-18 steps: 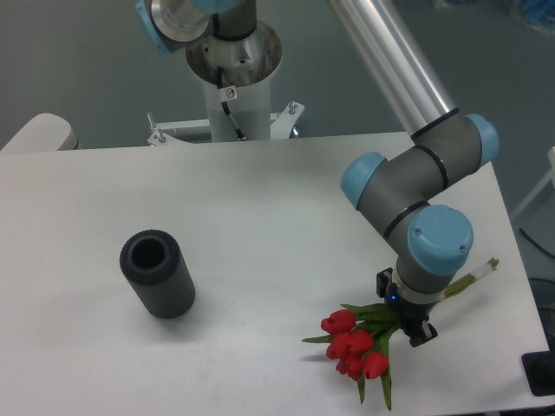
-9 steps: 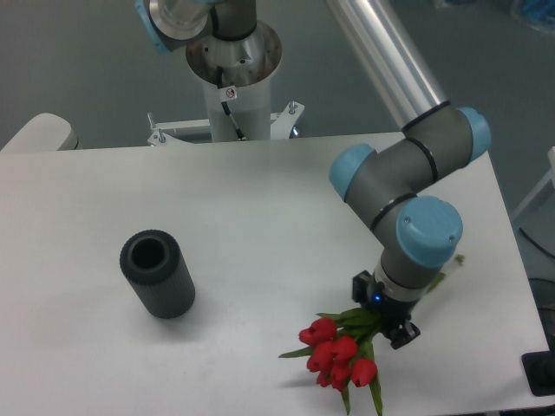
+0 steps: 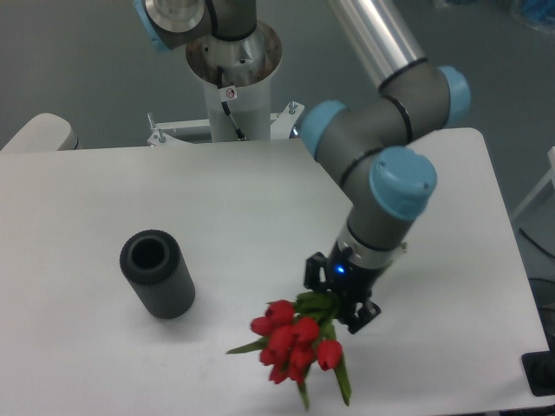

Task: Insert the flowers into the vase
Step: 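Carry the held red tulip bunch up and over toward the black vase, then lower the tulip stems into the black vase opening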

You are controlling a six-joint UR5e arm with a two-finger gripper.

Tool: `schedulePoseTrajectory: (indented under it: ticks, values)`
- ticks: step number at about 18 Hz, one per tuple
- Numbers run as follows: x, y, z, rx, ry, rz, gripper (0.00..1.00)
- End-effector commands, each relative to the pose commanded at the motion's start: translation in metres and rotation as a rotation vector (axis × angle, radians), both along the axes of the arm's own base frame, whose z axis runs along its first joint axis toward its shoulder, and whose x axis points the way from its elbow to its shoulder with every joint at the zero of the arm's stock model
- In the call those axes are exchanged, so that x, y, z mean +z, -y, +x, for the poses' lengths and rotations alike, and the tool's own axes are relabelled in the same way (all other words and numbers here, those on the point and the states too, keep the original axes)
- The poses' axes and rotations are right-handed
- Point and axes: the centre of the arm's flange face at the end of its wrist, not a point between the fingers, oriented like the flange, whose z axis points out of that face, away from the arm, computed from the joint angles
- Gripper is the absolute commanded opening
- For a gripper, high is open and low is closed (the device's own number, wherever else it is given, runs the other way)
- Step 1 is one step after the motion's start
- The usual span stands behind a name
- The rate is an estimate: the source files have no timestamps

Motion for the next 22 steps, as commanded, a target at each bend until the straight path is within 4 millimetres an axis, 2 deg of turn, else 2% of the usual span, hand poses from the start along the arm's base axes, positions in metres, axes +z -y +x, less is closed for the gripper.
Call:
schedulePoseTrajectory:
  ticks: [8,18,22]
  values:
    - [0.049,0.002,0.028,-0.009,0.155,0.244,0.0]
    - [0.078,-0.006,0.045,-0.054,0.401,0.529,0.0]
    - [0.092,0.0,0.06,-0.075,0.457,0.603,0.0]
